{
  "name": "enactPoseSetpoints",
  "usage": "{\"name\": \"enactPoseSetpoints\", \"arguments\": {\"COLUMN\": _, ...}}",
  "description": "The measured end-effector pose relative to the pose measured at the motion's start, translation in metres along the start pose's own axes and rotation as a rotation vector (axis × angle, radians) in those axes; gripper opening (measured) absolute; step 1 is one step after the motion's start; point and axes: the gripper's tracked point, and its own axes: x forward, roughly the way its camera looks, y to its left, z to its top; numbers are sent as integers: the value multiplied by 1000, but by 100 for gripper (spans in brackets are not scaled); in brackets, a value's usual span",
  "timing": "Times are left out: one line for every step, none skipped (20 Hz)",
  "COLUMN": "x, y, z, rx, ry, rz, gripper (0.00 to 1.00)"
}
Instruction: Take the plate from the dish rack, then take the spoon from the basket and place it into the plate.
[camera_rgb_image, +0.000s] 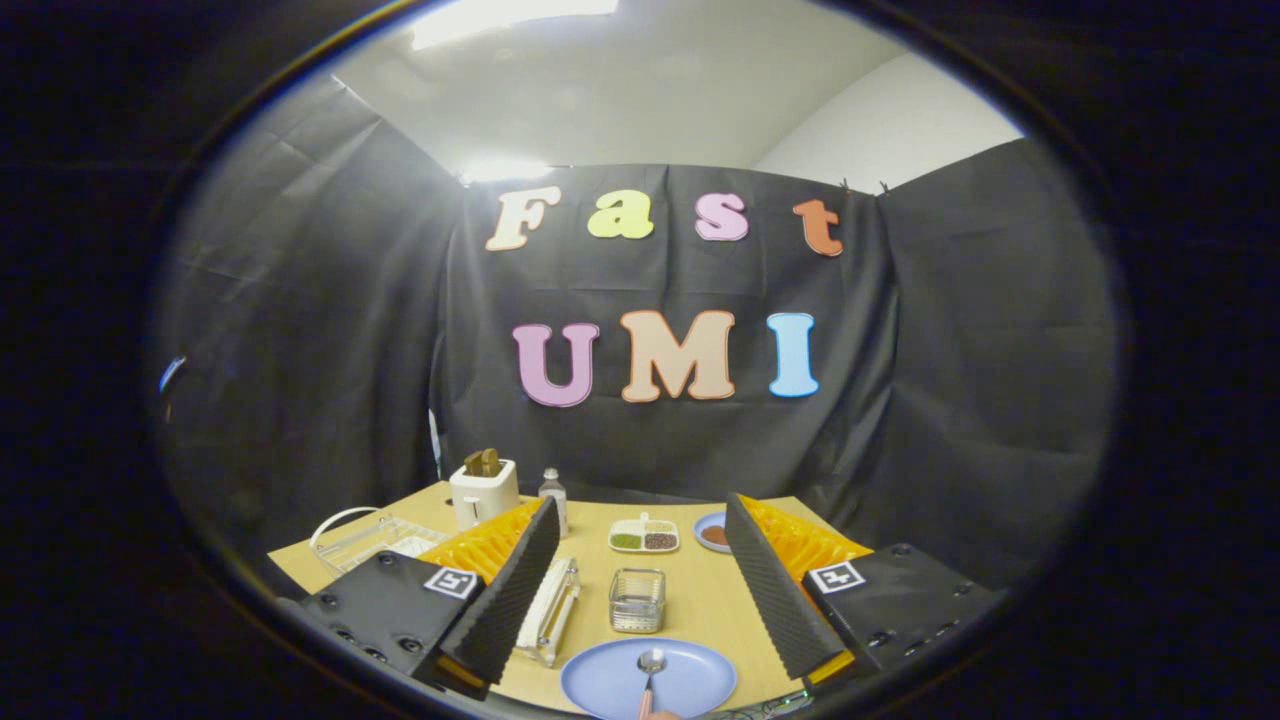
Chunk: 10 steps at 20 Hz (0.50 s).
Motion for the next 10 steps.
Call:
{"name": "enactPoseSetpoints", "arguments": {"x": 0, "y": 0, "z": 1, "rx": 1, "ry": -7, "rz": 1, "gripper": 100}}
{"name": "enactPoseSetpoints", "arguments": {"x": 1, "y": 0, "z": 1, "rx": 2, "ry": -7, "rz": 3, "gripper": 100}}
{"name": "enactPoseSetpoints", "arguments": {"x": 2, "y": 2, "z": -3, "rx": 4, "ry": 5, "rz": 7, "gripper": 100}}
{"name": "enactPoseSetpoints", "arguments": {"x": 2, "y": 2, "z": -7, "rx": 11, "ry": 19, "rz": 7, "gripper": 100}}
{"name": "enactPoseSetpoints", "arguments": {"x": 3, "y": 2, "z": -7, "rx": 21, "ry": 20, "rz": 7, "gripper": 100}}
{"name": "enactPoseSetpoints", "arguments": {"x": 2, "y": 2, "z": -5, "rx": 28, "ry": 19, "rz": 6, "gripper": 100}}
{"name": "enactPoseSetpoints", "arguments": {"x": 3, "y": 1, "z": -6, "rx": 32, "ry": 20, "rz": 6, "gripper": 100}}
{"name": "enactPoseSetpoints", "arguments": {"x": 3, "y": 1, "z": -7, "rx": 32, "ry": 20, "rz": 3, "gripper": 100}}
{"name": "enactPoseSetpoints", "arguments": {"x": 3, "y": 0, "z": -7, "rx": 30, "ry": 18, "rz": 1, "gripper": 100}}
{"name": "enactPoseSetpoints", "arguments": {"x": 3, "y": 0, "z": -5, "rx": 29, "ry": 16, "rz": 0, "gripper": 100}}
